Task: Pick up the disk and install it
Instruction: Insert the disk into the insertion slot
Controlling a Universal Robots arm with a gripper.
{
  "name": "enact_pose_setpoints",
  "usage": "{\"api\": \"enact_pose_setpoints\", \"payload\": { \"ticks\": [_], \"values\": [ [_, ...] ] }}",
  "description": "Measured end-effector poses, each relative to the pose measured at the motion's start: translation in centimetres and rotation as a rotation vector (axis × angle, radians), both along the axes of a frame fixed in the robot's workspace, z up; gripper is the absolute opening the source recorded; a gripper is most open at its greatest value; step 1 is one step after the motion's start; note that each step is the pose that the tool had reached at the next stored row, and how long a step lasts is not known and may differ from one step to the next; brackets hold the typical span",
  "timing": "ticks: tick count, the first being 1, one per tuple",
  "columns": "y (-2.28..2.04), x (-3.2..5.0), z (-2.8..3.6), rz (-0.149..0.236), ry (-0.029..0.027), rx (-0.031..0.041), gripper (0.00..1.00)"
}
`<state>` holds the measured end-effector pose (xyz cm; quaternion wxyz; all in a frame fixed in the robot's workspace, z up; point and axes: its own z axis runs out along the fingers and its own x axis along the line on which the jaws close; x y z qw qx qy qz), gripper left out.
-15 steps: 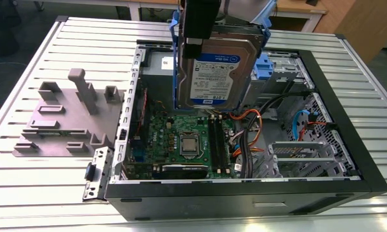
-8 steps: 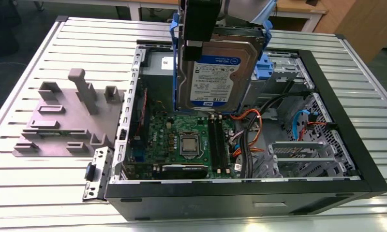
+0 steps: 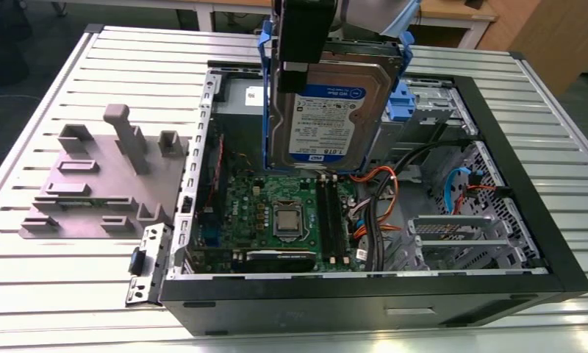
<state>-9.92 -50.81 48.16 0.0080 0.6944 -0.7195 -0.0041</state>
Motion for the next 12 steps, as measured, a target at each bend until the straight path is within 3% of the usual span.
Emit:
{"api": "enact_pose_setpoints", "payload": {
  "ticks": [4, 9, 12],
  "values": [
    [-0.02, 0.00, 0.00, 0.000, 0.0000, 0.0000, 0.37],
    [-0.36, 0.00, -0.01, 0.000, 0.0000, -0.0001, 0.37],
    [-1.09, 0.00, -0.05, 0.000, -0.0001, 0.0001, 0.37]
  ]
}}
